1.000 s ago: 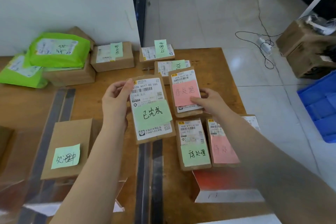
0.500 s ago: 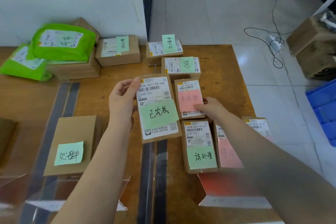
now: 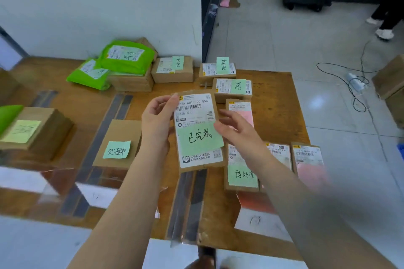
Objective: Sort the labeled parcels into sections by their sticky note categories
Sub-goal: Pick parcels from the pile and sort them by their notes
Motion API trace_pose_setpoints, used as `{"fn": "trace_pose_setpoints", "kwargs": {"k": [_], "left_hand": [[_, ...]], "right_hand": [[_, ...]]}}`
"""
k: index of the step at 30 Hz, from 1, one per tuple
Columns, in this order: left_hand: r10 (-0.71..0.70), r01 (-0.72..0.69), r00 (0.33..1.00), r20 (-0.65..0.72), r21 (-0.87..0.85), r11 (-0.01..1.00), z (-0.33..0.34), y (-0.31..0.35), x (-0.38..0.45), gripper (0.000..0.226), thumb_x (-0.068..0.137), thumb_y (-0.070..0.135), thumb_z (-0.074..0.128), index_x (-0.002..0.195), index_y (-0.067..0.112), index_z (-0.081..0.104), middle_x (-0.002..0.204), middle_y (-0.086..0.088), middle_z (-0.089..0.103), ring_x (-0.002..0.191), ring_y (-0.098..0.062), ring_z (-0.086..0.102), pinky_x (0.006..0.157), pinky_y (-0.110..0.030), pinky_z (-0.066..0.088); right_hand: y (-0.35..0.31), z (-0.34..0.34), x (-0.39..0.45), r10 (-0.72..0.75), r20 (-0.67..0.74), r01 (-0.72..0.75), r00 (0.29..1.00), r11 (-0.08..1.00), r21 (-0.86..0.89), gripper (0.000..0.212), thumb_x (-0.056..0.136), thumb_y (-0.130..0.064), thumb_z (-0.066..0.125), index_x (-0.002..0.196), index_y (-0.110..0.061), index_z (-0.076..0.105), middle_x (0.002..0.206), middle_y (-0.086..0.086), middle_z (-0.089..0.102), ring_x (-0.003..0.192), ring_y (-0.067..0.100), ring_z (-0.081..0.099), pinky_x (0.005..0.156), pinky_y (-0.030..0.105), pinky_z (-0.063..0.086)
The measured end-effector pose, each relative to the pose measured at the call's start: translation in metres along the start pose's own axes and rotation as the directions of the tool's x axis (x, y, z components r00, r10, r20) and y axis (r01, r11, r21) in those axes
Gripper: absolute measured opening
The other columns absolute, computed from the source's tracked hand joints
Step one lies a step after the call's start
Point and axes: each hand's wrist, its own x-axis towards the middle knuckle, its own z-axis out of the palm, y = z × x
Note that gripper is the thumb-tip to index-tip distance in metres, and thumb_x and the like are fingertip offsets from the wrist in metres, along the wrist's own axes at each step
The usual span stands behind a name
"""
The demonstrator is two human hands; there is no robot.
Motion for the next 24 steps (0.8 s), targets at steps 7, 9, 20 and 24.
{"fn": "trace_pose_setpoints", "kwargs": {"k": [7, 9, 20, 24], "left_hand": [[0.074, -0.075, 0.986, -0.149, -0.001, 0.997, -0.046, 0.011, -0.095, 0.008, 0.087, 0.028, 0.064, 0.083, 0.022, 0.06, 0.078, 0.003, 0.066, 0.058, -0.007, 0.061, 0.051, -0.022, 0.047], [0.052, -0.056, 0.985, -0.165, -0.019, 0.998, -0.064, 0.012, -0.122, 0.002, 0.089, 0.027, 0.06, 0.09, 0.025, 0.061, 0.089, 0.0, 0.067, 0.063, -0.009, 0.062, 0.054, -0.024, 0.048], [0.049, -0.056, 0.975, -0.216, -0.025, 0.998, -0.188, 0.012, -0.215, 0.041, 0.085, 0.014, 0.064, 0.113, 0.041, 0.049, 0.119, 0.012, 0.06, 0.095, -0.015, 0.068, 0.07, -0.034, 0.06], [0.004, -0.001, 0.966, -0.26, 0.014, 1.0, -0.234, 0.013, -0.219, 0.05, 0.08, 0.015, 0.071, 0.123, 0.029, 0.05, 0.129, 0.002, 0.057, 0.093, -0.022, 0.071, 0.072, -0.04, 0.06]], "right_hand": [[0.013, 0.033, -0.079, 0.056, 0.249, -0.108, 0.967, 0.973, 0.203, 0.058, 0.08, -0.013, 0.071, 0.13, -0.023, 0.044, 0.115, -0.002, 0.065, 0.092, 0.013, 0.069, 0.074, 0.029, 0.059], [0.015, 0.044, -0.096, 0.048, 0.286, -0.116, 0.957, 0.968, 0.224, 0.056, 0.078, -0.012, 0.071, 0.128, -0.021, 0.046, 0.11, -0.002, 0.067, 0.089, 0.014, 0.07, 0.071, 0.03, 0.059], [0.016, 0.152, -0.151, 0.016, 0.427, -0.147, 0.904, 0.95, 0.275, 0.044, 0.077, -0.014, 0.071, 0.119, -0.015, 0.055, 0.11, 0.006, 0.068, 0.084, 0.018, 0.073, 0.062, 0.028, 0.058], [0.018, 0.202, -0.155, 0.022, 0.413, -0.156, 0.91, 0.943, 0.294, 0.039, 0.078, -0.016, 0.072, 0.114, -0.022, 0.056, 0.11, 0.004, 0.068, 0.083, 0.016, 0.073, 0.062, 0.029, 0.058]]}}
